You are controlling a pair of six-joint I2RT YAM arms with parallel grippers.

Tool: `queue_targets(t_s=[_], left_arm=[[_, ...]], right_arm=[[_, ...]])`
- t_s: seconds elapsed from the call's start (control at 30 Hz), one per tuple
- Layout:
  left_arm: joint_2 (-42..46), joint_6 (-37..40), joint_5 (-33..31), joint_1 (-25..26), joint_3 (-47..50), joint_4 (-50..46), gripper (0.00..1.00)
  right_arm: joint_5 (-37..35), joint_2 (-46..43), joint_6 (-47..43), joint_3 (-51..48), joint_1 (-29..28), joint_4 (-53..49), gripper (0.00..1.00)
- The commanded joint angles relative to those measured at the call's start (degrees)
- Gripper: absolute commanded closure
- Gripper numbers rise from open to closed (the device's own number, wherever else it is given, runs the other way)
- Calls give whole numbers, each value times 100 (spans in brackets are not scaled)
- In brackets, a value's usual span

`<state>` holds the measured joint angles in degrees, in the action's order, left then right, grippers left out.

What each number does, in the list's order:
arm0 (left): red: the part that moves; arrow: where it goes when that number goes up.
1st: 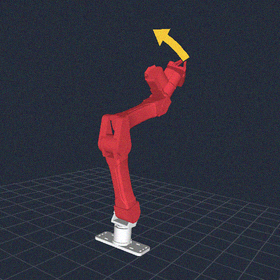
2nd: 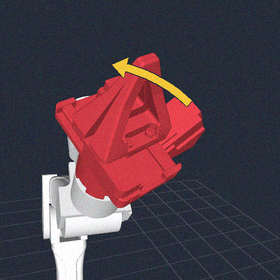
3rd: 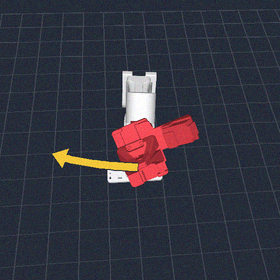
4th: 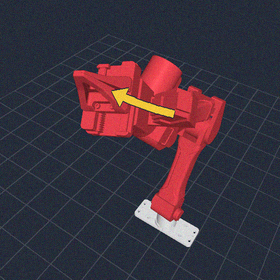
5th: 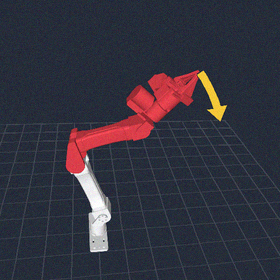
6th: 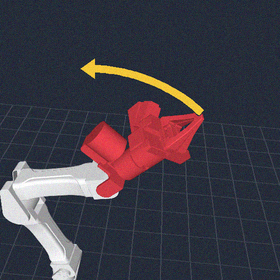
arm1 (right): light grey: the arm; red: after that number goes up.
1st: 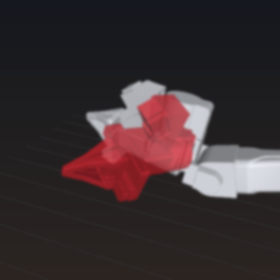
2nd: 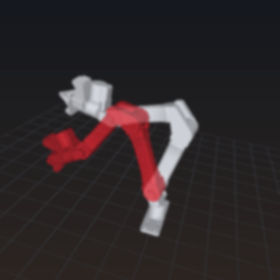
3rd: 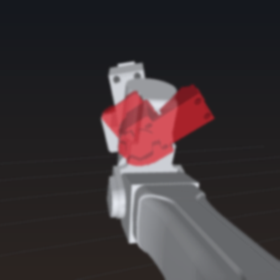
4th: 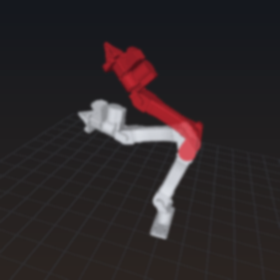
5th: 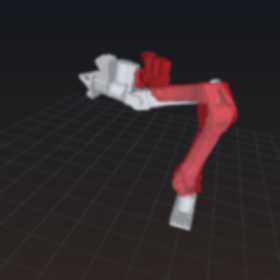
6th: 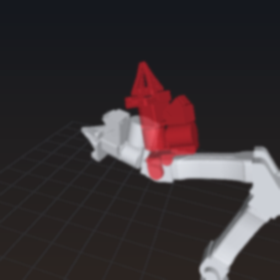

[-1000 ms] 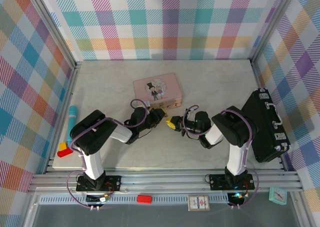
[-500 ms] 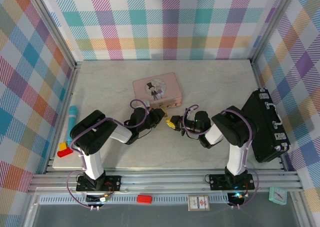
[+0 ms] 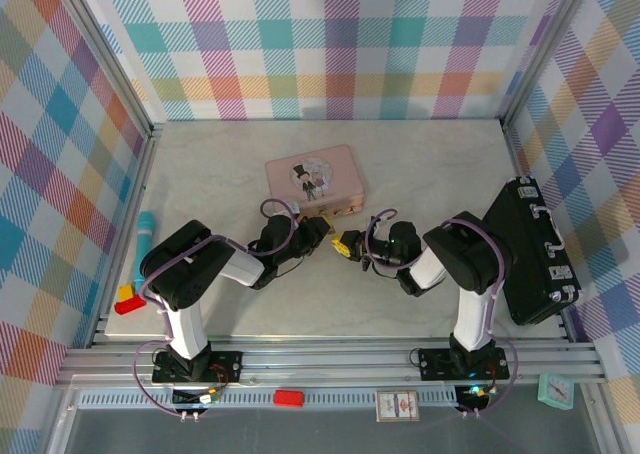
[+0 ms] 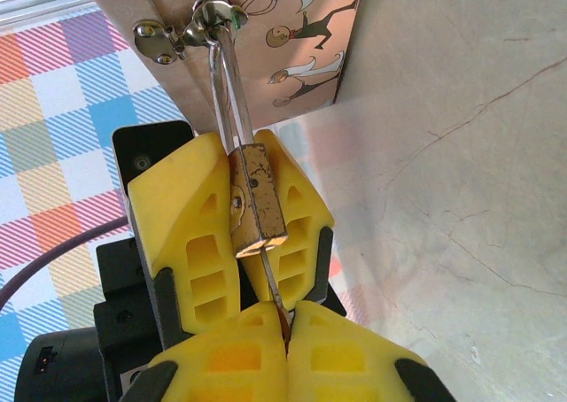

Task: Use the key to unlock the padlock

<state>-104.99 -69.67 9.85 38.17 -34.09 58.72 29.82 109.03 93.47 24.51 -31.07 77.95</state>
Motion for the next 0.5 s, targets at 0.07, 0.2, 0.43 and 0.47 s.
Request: queue_targets(t_s=[0.07,0.2,0.43,0.47], left_arm=[[14,-416,210,100,8,648,100],[10,-423,219,111,-9,654,100],[-13,-433,219,171,-46,658,100],[-11,-435,214,172,-46,659,100]], right_arm=[[-56,92,26,115,20,269,100],[-52,92,30,132,22,273,100],[-33,135,37,199,2,271,100],[-29,152,45,211,-3,273,100]])
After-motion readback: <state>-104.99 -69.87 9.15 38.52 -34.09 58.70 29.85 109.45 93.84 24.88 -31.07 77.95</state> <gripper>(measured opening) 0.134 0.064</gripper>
